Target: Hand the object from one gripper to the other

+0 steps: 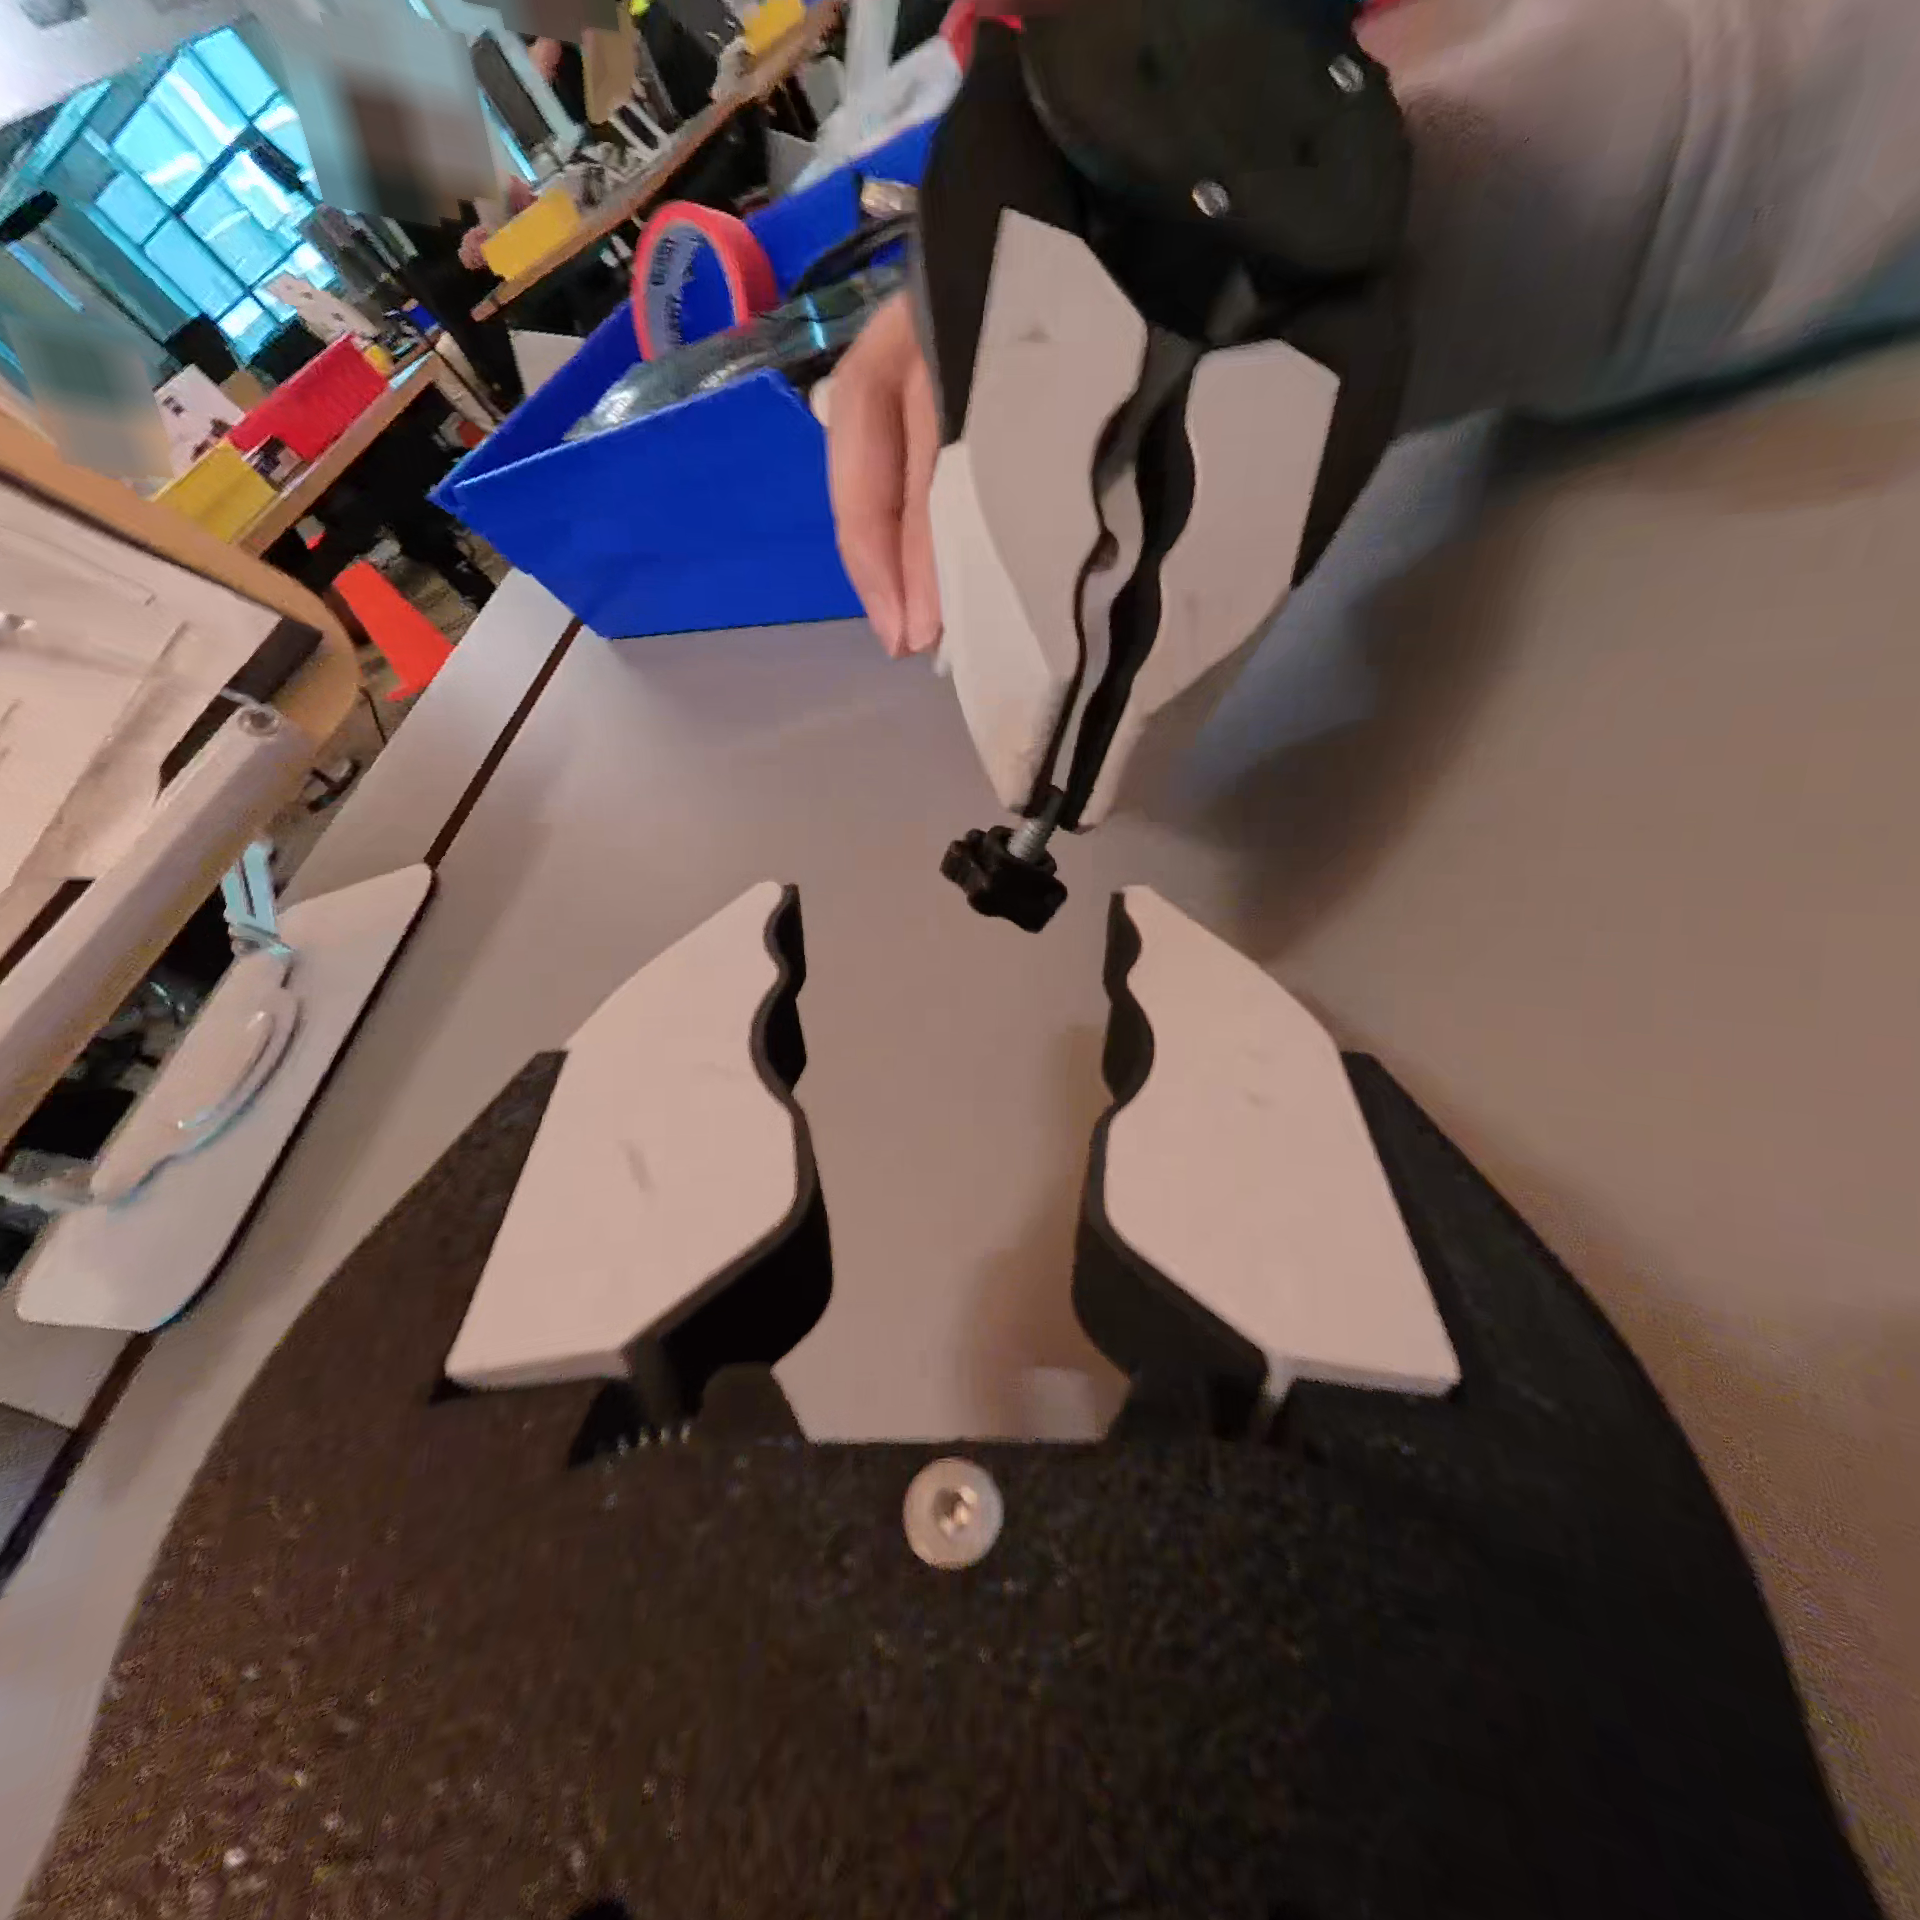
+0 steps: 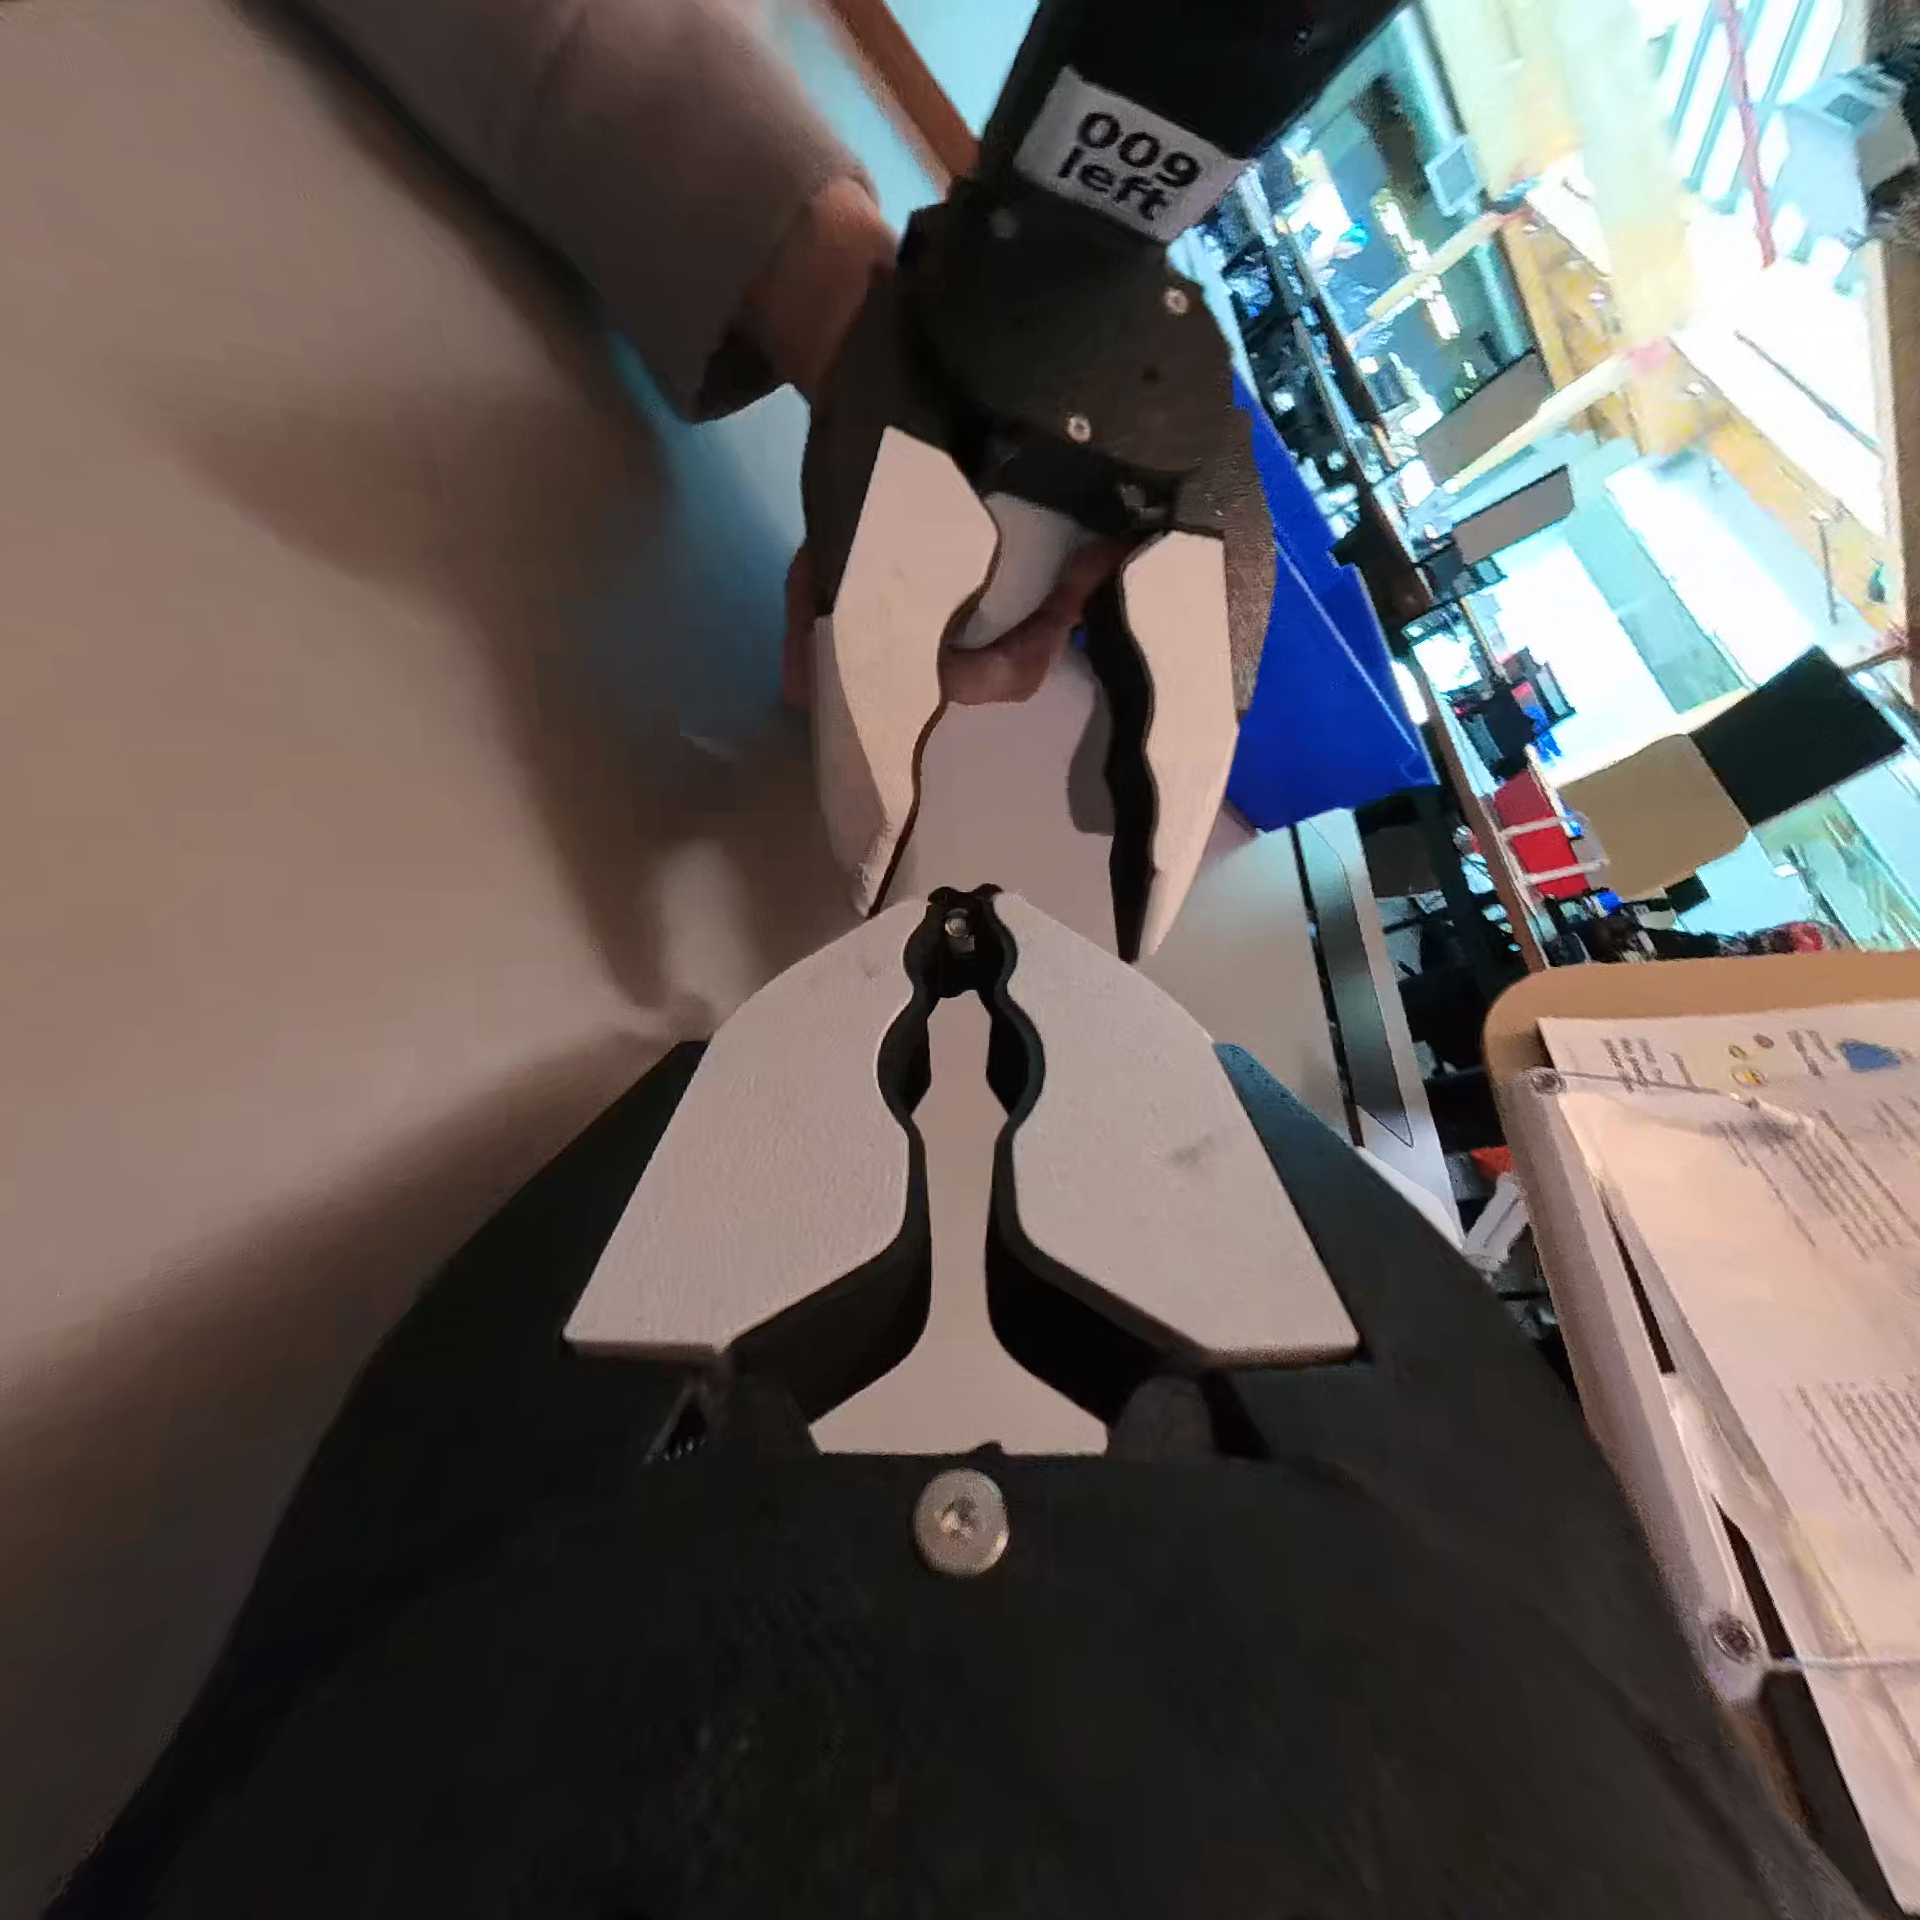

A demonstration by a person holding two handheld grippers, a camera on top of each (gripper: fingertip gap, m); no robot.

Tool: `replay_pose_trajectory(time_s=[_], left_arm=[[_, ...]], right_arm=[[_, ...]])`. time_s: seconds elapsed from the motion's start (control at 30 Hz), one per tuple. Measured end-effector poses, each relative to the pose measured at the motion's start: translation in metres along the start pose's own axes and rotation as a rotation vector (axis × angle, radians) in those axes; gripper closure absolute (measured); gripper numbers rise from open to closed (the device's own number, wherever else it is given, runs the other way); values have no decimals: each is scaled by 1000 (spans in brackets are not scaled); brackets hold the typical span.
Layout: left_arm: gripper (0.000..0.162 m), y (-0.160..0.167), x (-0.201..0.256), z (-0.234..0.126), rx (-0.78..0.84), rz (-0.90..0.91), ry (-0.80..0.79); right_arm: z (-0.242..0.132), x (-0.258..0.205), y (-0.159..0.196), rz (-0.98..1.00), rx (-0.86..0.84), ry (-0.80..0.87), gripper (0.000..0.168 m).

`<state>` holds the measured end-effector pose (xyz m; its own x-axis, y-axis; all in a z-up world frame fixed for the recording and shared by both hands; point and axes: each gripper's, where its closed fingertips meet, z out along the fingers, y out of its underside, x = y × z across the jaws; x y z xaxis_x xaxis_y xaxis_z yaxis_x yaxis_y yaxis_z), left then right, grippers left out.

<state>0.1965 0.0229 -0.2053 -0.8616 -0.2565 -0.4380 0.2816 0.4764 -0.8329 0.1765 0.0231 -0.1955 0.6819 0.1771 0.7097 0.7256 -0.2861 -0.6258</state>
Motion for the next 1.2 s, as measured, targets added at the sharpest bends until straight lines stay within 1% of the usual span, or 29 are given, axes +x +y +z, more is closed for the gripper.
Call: replay_pose_trajectory(time_s=[0.03,0.13,0.2,0.23,0.27,0.3,0.37,0.43,0.5,0.53,0.63,0.7,0.73,0.77,0.8,0.83,0.9,0.97,1.03,1.1,1.2], left_arm=[[107,1,5,2,-13,21,19],[108,0,21,6,-14,34,99],[113,1,27,7,-14,43,132],[119,1,29,7,-18,44,144],[132,2,30,7,-23,45,149],[138,3,29,8,-30,45,144],[138,6,24,10,-54,33,111],[138,7,14,11,-72,34,49],[138,8,4,10,-81,41,-18],[139,9,-2,9,-87,38,-59],[139,7,-18,6,-81,29,-168],[139,3,-27,2,-63,73,-248],[139,0,-30,1,-50,110,-281],[139,-4,-32,-1,-35,146,-306],[139,-7,-32,-2,-17,171,-323],[139,-11,-32,-2,2,184,-332],[138,-18,-30,-3,45,193,-336],[138,-24,-28,-5,87,199,-332],[139,-29,-28,-8,124,192,-332],[139,-33,-28,-10,162,171,-320],[139,-35,-27,-11,188,147,-304]], right_arm=[[1,-4,-2,4,12,-28,163],[2,-16,-10,18,45,-100,163],[3,-19,-10,-1,31,-115,163],[3,-19,-8,-5,18,-117,163],[4,-18,-6,-8,6,-108,162],[4,-18,-5,-10,1,-104,163],[6,-15,-1,6,-20,-79,162],[7,-6,3,35,-40,-10,161],[6,6,4,105,-29,63,147],[5,11,3,139,-13,89,144],[3,23,-3,206,39,161,141],[5,27,-7,356,88,159,138],[6,32,-9,490,130,158,127],[7,35,-11,655,184,130,111],[8,36,-14,830,238,78,99],[9,37,-17,976,295,19,97],[6,43,-20,1178,414,-44,99],[5,44,-17,1291,462,-80,102],[6,42,-15,1322,459,-100,108],[8,38,-13,1310,434,-102,109],[9,34,-20,1264,440,-124,126]])
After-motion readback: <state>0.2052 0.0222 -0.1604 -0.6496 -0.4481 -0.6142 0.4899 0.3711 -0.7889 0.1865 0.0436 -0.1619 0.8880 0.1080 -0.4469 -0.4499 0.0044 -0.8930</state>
